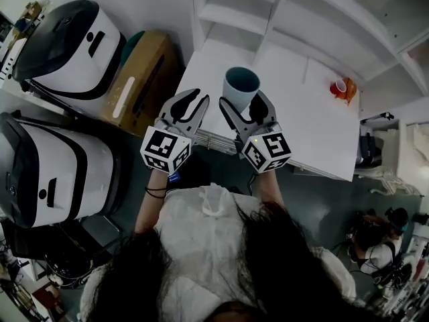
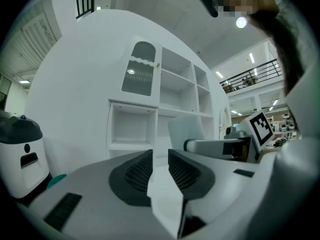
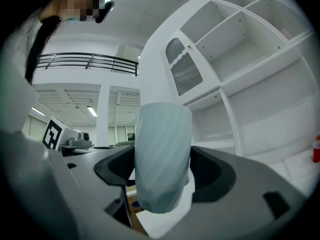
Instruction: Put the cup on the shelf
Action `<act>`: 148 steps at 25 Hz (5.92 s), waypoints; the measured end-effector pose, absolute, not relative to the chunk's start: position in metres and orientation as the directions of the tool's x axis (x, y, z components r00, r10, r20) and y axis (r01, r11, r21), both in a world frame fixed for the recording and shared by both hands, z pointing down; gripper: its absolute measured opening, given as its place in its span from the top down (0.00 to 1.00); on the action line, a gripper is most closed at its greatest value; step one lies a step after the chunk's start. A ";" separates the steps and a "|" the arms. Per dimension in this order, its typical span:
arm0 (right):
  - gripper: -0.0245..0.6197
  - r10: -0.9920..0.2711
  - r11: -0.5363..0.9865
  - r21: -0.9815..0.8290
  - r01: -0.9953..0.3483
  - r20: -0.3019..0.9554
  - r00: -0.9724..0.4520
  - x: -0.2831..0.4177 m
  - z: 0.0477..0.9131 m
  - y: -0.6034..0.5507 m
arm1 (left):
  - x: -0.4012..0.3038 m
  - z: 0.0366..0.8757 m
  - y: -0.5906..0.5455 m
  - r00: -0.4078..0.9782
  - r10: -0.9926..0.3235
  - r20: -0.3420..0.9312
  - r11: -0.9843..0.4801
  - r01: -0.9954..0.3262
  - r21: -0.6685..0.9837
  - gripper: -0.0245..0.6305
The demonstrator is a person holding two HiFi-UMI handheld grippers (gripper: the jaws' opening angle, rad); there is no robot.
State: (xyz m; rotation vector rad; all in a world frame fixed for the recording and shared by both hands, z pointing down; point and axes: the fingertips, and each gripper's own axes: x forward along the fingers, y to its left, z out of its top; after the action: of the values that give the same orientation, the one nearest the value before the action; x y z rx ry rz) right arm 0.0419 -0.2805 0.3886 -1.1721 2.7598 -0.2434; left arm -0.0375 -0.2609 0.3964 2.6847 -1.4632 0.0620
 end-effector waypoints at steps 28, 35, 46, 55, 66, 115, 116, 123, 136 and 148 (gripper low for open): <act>0.43 -0.844 0.536 -0.107 -0.837 -0.046 -0.534 -0.033 0.371 -0.476 | -0.118 0.396 -0.389 0.690 -0.722 0.057 -0.685 -0.724 0.083 0.82; 0.43 -0.856 0.516 -0.084 -0.852 -0.043 -0.515 -0.037 0.361 -0.542 | -0.128 0.398 -0.404 0.686 -0.726 0.047 -0.680 -0.727 0.096 0.82; 0.43 -0.882 0.464 -0.095 -0.881 0.046 -0.469 -0.035 0.362 -0.644 | -0.141 0.397 -0.427 0.674 -0.738 0.033 -0.668 -0.737 0.106 0.82; 0.43 -0.875 0.452 -0.072 -0.889 0.158 -0.458 -0.037 0.379 -0.693 | -0.153 0.400 -0.437 0.654 -0.755 0.037 -0.647 -0.754 0.114 0.82; 0.43 -0.861 0.439 -0.074 -0.895 0.250 -0.443 -0.040 0.404 -0.721 | -0.165 0.404 -0.438 0.625 -0.779 0.043 -0.616 -0.777 0.126 0.82; 0.43 -0.781 0.481 -0.140 -0.866 0.381 -0.495 -0.015 0.431 -0.655 | -0.165 0.409 -0.423 0.597 -0.801 0.052 -0.585 -0.798 0.146 0.82; 0.43 -0.786 0.490 -0.136 -0.861 0.357 -0.505 -0.014 0.425 -0.647 | -0.163 0.409 -0.422 0.598 -0.800 0.052 -0.586 -0.797 0.145 0.82; 0.43 -0.788 0.560 -0.046 -0.827 0.280 -0.548 -0.006 0.412 -0.574 | -0.141 0.410 -0.406 0.610 -0.790 0.062 -0.598 -0.789 0.145 0.82; 0.43 -0.779 0.591 -0.163 -0.790 0.139 -0.612 0.028 0.409 -0.410 | -0.075 0.415 -0.349 0.623 -0.778 0.089 -0.608 -0.780 0.149 0.82; 0.43 -0.744 0.627 -0.196 -0.754 0.138 -0.654 0.080 0.431 -0.284 | -0.006 0.425 -0.274 0.602 -0.791 0.107 -0.584 -0.796 0.159 0.82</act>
State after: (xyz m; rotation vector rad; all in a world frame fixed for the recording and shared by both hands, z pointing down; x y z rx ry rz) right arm 0.0799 -0.2838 0.4311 -1.3235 2.8726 -0.3783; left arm -0.0063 -0.2735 0.4254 2.6370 -1.3213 0.0366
